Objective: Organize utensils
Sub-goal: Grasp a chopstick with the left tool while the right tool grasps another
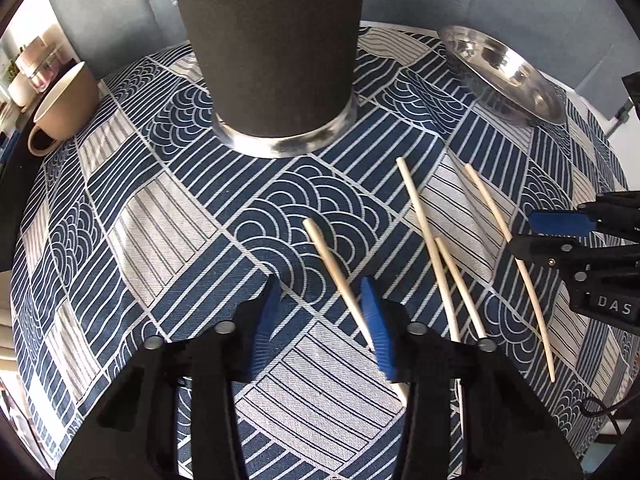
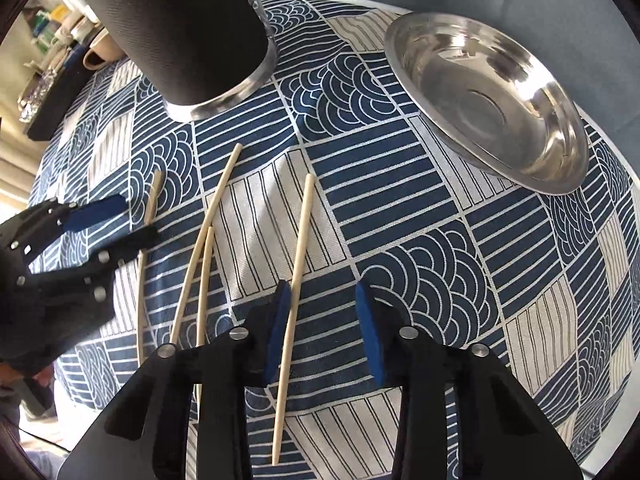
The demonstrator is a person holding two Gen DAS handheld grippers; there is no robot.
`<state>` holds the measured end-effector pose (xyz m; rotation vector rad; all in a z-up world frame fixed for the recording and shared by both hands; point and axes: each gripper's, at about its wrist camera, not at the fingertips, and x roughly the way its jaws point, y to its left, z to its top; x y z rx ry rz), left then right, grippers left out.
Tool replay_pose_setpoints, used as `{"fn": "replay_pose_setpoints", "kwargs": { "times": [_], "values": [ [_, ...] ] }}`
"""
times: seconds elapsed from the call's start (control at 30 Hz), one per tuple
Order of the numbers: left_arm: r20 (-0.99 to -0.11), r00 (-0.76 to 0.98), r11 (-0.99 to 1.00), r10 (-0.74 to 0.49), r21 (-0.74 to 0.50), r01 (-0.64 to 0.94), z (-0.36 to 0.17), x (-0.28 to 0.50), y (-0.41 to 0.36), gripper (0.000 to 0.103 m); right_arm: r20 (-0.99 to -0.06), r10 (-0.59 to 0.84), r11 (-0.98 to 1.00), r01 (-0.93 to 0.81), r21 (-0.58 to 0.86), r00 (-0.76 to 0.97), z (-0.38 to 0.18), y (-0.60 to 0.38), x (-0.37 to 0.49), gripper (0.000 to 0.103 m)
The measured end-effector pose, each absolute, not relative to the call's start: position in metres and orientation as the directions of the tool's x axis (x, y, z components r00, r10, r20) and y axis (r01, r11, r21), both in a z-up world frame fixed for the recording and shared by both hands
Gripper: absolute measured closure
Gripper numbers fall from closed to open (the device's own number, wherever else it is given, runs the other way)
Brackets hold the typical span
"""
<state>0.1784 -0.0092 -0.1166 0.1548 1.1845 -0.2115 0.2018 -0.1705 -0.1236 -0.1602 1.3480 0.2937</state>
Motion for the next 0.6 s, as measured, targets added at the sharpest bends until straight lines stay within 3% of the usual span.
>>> {"fn": "replay_pose_setpoints", "kwargs": {
  "times": [0.07, 0.27, 0.4, 0.6],
  "values": [
    [-0.933, 0.349, 0.964, -0.087, 0.009, 0.265, -0.116, 0.179, -0.012, 0.079, -0.978, 0.073, 0.94, -0.342, 0.003, 0.194, -0.124, -0.163, 0.2, 0.078],
    [-0.944, 0.317, 0.965, -0.094, -0.007, 0.263, -0.116, 0.18, -0.012, 0.094, -0.98, 0.081, 0.924, -0.383, 0.005, 0.183, -0.126, -0.153, 0.196, 0.089],
    [-0.95, 0.283, 0.969, -0.129, -0.06, 0.24, -0.117, 0.177, -0.005, 0.097, -0.98, 0.096, 0.916, -0.4, 0.018, 0.175, -0.126, -0.156, 0.189, 0.096],
    [-0.947, 0.234, 0.965, -0.221, -0.176, 0.196, -0.118, 0.168, 0.021, 0.098, -0.984, 0.11, 0.901, -0.432, 0.038, 0.143, -0.129, -0.154, 0.168, 0.098]
  ]
}}
